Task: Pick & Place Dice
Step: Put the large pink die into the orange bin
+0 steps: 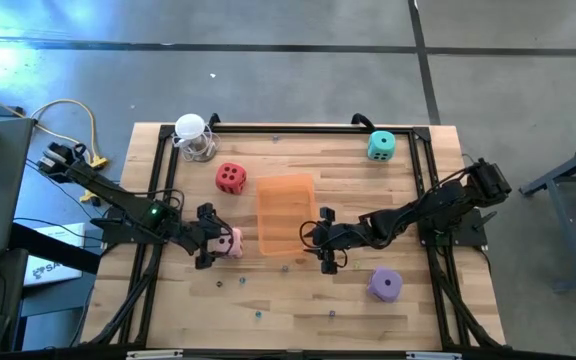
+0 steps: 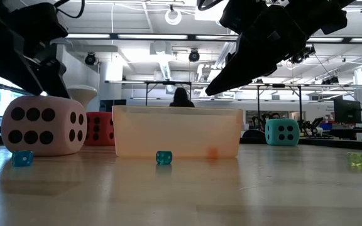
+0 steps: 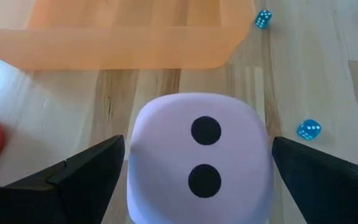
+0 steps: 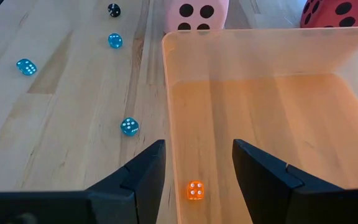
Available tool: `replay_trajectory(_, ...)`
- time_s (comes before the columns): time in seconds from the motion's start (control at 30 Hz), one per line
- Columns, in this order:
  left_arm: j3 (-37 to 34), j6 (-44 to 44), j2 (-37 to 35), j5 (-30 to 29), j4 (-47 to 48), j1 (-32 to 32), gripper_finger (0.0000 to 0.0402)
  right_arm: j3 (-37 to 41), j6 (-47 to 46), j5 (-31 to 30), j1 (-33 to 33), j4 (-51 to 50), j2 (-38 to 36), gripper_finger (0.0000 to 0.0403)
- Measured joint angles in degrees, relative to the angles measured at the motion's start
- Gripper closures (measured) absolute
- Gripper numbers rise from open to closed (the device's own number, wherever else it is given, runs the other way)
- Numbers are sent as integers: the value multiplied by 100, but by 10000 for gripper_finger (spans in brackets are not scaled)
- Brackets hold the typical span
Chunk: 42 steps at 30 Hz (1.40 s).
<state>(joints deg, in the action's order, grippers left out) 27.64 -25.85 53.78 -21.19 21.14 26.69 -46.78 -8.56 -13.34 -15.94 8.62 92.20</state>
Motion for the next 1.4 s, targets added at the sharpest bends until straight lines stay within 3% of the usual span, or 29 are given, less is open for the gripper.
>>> replay_trajectory(1.4,0,-157,332,83,-24,5,2,0,-2,0,0,0,0,225)
